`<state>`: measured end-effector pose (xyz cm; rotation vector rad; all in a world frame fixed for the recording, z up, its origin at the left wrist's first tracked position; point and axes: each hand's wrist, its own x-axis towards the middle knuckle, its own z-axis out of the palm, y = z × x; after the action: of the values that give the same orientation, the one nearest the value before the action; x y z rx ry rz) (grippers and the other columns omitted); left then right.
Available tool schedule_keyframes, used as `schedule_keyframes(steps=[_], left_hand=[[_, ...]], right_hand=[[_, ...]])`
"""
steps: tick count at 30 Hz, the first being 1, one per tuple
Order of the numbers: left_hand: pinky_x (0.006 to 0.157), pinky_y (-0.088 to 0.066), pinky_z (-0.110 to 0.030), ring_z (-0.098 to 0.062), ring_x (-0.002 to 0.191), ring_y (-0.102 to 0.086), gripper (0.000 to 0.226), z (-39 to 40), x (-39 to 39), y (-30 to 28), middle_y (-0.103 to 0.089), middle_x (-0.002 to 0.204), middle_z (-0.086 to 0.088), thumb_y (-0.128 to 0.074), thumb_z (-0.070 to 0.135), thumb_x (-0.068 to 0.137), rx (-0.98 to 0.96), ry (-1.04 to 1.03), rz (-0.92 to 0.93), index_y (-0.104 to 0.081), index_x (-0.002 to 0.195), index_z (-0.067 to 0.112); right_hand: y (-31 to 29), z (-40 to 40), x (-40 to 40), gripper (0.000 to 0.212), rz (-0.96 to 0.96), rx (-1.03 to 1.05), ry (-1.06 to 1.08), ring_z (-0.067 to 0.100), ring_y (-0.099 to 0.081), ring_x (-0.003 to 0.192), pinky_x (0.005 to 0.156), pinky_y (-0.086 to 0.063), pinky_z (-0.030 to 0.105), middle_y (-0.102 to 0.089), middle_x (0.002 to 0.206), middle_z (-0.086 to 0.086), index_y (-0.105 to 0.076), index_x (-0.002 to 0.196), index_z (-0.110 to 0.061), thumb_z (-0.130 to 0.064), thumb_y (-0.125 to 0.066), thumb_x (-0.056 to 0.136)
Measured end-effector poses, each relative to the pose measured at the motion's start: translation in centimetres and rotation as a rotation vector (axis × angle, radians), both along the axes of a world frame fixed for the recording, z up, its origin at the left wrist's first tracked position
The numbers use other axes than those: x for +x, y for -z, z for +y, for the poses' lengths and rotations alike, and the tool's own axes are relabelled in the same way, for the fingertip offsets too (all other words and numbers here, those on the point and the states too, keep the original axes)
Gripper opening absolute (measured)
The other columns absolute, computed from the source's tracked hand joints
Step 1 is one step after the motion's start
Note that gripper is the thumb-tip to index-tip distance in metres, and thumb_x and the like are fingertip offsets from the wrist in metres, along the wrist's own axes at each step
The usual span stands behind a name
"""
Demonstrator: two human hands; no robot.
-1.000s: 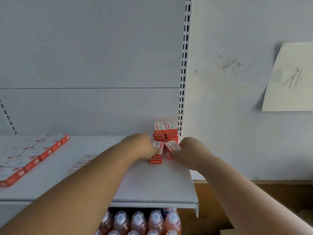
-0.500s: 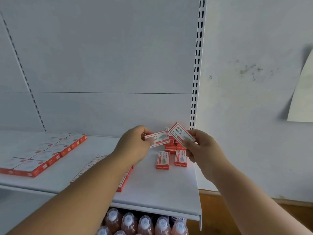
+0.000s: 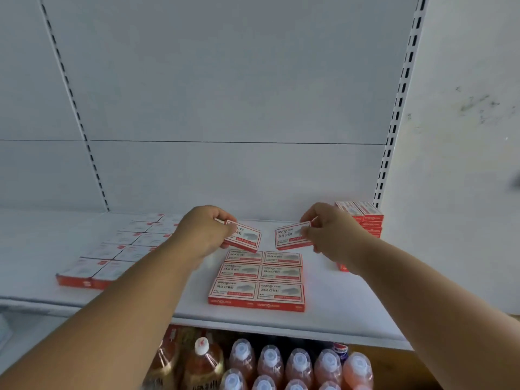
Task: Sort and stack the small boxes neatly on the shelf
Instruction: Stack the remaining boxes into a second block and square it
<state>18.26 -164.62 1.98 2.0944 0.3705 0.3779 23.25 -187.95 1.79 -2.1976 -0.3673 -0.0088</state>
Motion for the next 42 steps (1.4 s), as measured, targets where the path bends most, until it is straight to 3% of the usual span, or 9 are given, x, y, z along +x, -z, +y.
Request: schedule_keyframes(steps=[3, 7, 11, 17, 23, 28, 33, 38, 42], left_hand=[[0.049, -0.047, -0.021, -0.012, 0.061, -0.066, 0.014, 1.7, 1.6, 1.1, -0.073, 0.075, 0.003, -0.066, 0.017, 0.091, 0.031, 0.01, 0.052, -0.069, 0.078, 0.022], [0.08, -0.058, -0.038, -0.021, 0.082, -0.068, 0.014, 2.3, 3.5, 2.3, -0.074, 0.086, -0.001, -0.066, 0.019, 0.089, 0.094, 0.072, 0.099, -0.071, 0.076, 0.02], [0.074, -0.055, -0.033, -0.02, 0.085, -0.066, 0.015, 2.2, 4.0, 2.9, -0.073, 0.09, 0.002, -0.062, 0.022, 0.089, 0.318, 0.133, 0.112, -0.075, 0.081, 0.018], [0.072, -0.053, -0.03, -0.018, 0.086, -0.065, 0.016, 1.3, 3.7, 3.3, -0.073, 0.092, 0.007, -0.061, 0.025, 0.088, 0.486, 0.172, 0.094, -0.076, 0.087, 0.023], [0.066, -0.05, -0.028, -0.015, 0.081, -0.066, 0.017, 1.0, 3.7, 3.1, -0.074, 0.088, 0.006, -0.062, 0.026, 0.088, 0.483, 0.214, 0.075, -0.077, 0.082, 0.022], [0.064, -0.046, -0.026, -0.013, 0.082, -0.065, 0.018, 1.0, 3.4, 3.1, -0.074, 0.092, 0.008, -0.062, 0.029, 0.091, 0.491, 0.226, 0.07, -0.078, 0.087, 0.023], [0.065, -0.044, -0.026, -0.013, 0.084, -0.063, 0.015, -0.1, 2.8, 2.0, -0.07, 0.096, 0.008, -0.062, 0.033, 0.09, 0.523, 0.197, 0.046, -0.075, 0.093, 0.025], [0.072, -0.049, -0.028, -0.012, 0.086, -0.061, 0.015, -4.1, 2.1, -0.4, -0.067, 0.092, 0.012, -0.06, 0.032, 0.091, 0.567, 0.31, -0.052, -0.074, 0.094, 0.026], [0.073, -0.049, -0.026, -0.007, 0.085, -0.061, 0.017, -9.7, 1.7, -1.3, -0.064, 0.088, 0.015, -0.066, 0.034, 0.09, 0.457, 0.512, -0.028, -0.076, 0.101, 0.027]], right_hand=[[0.9, 2.0, 0.4, 0.008, 0.03, -0.055, 0.095, 0.017, -0.063, 0.063, 0.041, -0.042, 0.022, -0.068, 0.087, 0.002, -0.058, 0.089, -0.025, -0.018, -0.059, 0.094], [2.0, 2.9, 0.7, 0.013, 0.052, -0.135, 0.201, 0.022, -0.067, 0.074, 0.047, -0.051, 0.027, -0.066, 0.092, 0.001, -0.06, 0.088, -0.025, -0.015, -0.053, 0.092], [2.2, 3.2, 0.8, 0.018, 0.089, -0.295, 0.228, 0.022, -0.068, 0.08, 0.068, -0.062, 0.041, -0.067, 0.094, 0.0, -0.064, 0.094, -0.025, -0.017, -0.047, 0.092], [1.9, 4.2, 0.7, 0.028, 0.039, -0.523, 0.175, 0.016, -0.062, 0.083, 0.069, -0.058, 0.03, -0.063, 0.108, -0.003, -0.068, 0.109, -0.03, -0.022, -0.044, 0.096], [1.8, 4.2, 0.9, 0.02, 0.019, -0.503, 0.155, 0.016, -0.065, 0.084, 0.076, -0.059, 0.035, -0.065, 0.105, -0.003, -0.067, 0.108, -0.027, -0.025, -0.051, 0.095], [2.2, 4.1, 1.2, 0.014, 0.003, -0.444, 0.171, 0.015, -0.062, 0.081, 0.07, -0.058, 0.031, -0.064, 0.102, -0.003, -0.064, 0.105, -0.027, -0.029, -0.054, 0.095], [1.5, 2.0, 0.8, 0.022, -0.075, -0.337, 0.206, 0.018, -0.062, 0.079, 0.062, -0.052, 0.029, -0.062, 0.107, 0.001, -0.058, 0.117, -0.024, -0.027, -0.046, 0.098], [-0.5, -3.4, 0.0, 0.014, -0.2, -0.381, 0.25, 0.015, -0.059, 0.078, 0.061, -0.042, 0.025, -0.063, 0.088, -0.007, -0.062, 0.08, -0.028, -0.018, -0.054, 0.088], [-0.7, -7.9, -0.3, 0.013, -0.171, -0.351, 0.271, 0.011, -0.057, 0.06, 0.047, -0.037, 0.022, -0.065, 0.076, -0.006, -0.064, 0.073, -0.025, -0.021, -0.063, 0.085]])
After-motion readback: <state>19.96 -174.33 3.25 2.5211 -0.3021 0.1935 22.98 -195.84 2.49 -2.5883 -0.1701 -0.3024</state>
